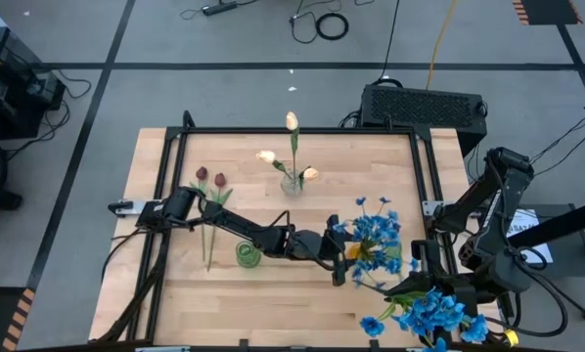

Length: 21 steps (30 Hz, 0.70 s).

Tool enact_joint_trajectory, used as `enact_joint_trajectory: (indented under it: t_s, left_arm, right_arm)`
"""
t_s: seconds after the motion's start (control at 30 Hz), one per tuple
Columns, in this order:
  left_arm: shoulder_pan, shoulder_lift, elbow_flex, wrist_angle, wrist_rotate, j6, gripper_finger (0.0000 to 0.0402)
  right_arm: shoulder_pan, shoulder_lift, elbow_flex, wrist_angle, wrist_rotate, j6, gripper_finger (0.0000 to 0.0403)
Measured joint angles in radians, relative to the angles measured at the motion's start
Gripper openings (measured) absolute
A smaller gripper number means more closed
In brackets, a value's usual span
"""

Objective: Sort flowers into vase by color
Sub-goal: Put the blue flowers into the yellow vase

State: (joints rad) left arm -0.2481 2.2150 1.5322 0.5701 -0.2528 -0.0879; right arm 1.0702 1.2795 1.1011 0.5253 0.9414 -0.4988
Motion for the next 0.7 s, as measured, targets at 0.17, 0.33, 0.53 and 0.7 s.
enact_joint_trajectory:
  t_s: [0.17, 0.33, 0.53, 0.7]
  left_arm:
    - [0.000, 0.000, 0.000, 0.003, -0.017, 0.024, 0.0213]
    - [0.002, 0.000, 0.000, 0.007, -0.039, 0.026, 0.0167]
    - [0.005, 0.000, 0.000, 0.043, -0.041, 0.031, 0.0114]
    - [0.005, 0.000, 0.000, 0.074, -0.040, 0.051, 0.0069]
  right_arm:
    - [0.000, 0.000, 0.000, 0.000, 0.000, 0.000, 0.0008]
    - [0.000, 0.000, 0.000, 0.000, 0.000, 0.000, 0.0008]
    - [0.000, 0.000, 0.000, -0.003, 0.019, 0.000, 0.0008]
    - [0.004, 0.000, 0.000, -0.004, 0.089, 0.000, 0.0008]
